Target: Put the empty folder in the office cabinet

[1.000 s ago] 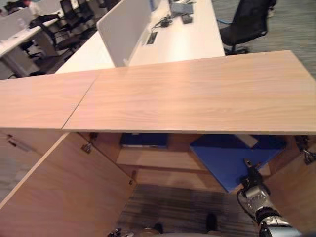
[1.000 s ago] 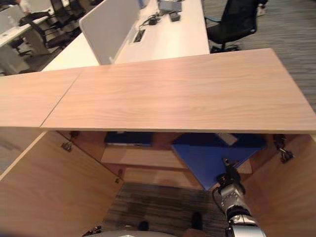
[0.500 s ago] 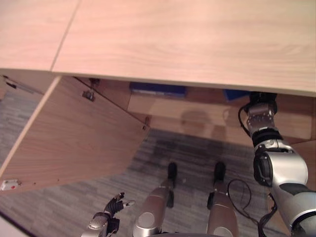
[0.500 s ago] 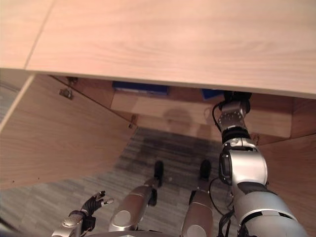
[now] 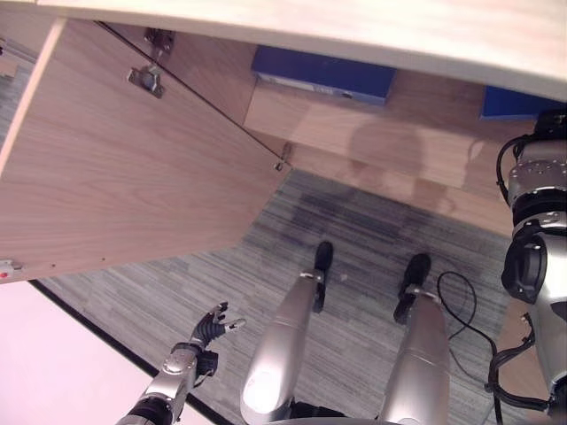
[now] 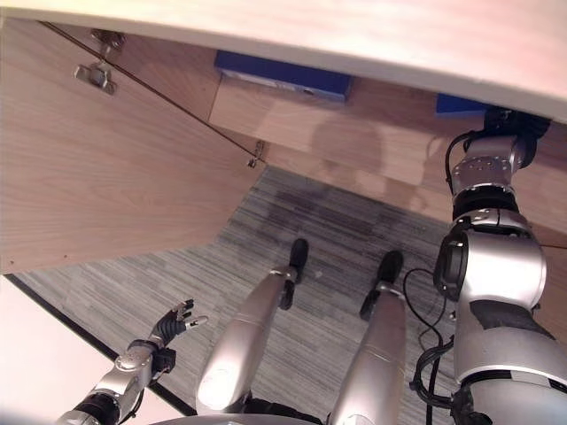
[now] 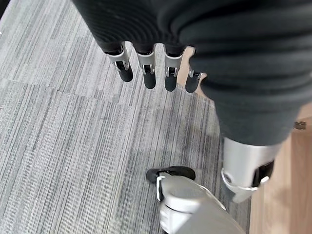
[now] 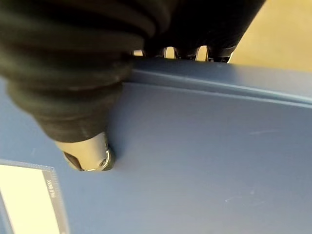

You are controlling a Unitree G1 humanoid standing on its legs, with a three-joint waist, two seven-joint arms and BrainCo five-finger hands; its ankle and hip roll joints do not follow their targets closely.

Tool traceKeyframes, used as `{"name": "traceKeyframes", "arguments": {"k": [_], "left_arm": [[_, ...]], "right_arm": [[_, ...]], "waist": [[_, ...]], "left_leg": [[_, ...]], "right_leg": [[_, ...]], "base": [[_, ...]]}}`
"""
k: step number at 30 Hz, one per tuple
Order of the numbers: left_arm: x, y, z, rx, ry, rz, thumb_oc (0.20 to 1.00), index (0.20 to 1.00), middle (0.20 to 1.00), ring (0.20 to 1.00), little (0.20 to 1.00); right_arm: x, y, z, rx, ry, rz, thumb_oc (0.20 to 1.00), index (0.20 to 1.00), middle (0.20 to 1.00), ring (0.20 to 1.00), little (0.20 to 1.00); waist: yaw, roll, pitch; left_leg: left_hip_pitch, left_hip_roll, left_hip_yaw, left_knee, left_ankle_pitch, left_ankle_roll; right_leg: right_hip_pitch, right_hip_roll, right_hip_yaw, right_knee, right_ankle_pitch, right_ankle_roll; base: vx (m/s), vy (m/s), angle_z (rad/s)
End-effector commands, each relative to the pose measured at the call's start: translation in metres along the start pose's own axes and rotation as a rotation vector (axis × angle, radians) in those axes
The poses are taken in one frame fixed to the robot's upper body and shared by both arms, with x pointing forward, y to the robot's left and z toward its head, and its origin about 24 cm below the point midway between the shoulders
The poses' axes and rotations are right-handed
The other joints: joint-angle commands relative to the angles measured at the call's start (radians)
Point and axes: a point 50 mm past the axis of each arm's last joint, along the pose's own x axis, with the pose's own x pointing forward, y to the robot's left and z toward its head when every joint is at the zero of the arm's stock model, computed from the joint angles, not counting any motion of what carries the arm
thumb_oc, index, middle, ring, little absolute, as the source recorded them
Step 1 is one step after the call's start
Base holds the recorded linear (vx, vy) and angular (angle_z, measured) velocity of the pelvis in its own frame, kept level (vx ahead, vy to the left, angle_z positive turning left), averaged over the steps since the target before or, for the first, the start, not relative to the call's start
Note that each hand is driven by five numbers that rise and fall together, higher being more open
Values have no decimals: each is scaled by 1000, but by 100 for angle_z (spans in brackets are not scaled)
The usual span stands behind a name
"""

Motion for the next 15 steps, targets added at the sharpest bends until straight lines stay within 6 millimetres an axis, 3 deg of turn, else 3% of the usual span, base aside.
{"name": "traceKeyframes", "arguments": {"k": [1,2,7,15], "left_arm": [[-10,16,-16,39,58,47,1000,1000,1000,1000,1000],[-9,14,-16,48,59,38,1000,1000,1000,1000,1000],[-6,5,-9,89,30,5,1000,1000,1000,1000,1000],[0,-7,6,93,-25,-27,1000,1000,1000,1000,1000]], "right_arm": [[2,14,14,-23,-32,52,200,200,200,200,200],[1,13,12,-4,-28,41,200,200,200,200,200],[-3,13,-1,131,-2,-12,200,200,200,200,200],[-20,40,-33,178,77,39,200,200,200,200,200]], "waist": [[27,7,-72],[26,8,-76],[29,27,-71],[31,48,-78]], "left_leg": [[-48,32,-56,-3,-57,-39],[-48,29,-59,11,-87,-38],[-100,11,-64,80,-127,-23],[-129,-10,-53,81,-130,-13]], "right_leg": [[53,-13,35,107,-212,73],[53,-11,42,122,-240,75],[-9,-16,58,202,-277,75],[-41,-20,68,213,-282,71]], "base": [[113,-29,3],[28,-6,-5],[39,1,12],[1,11,-5]]}}
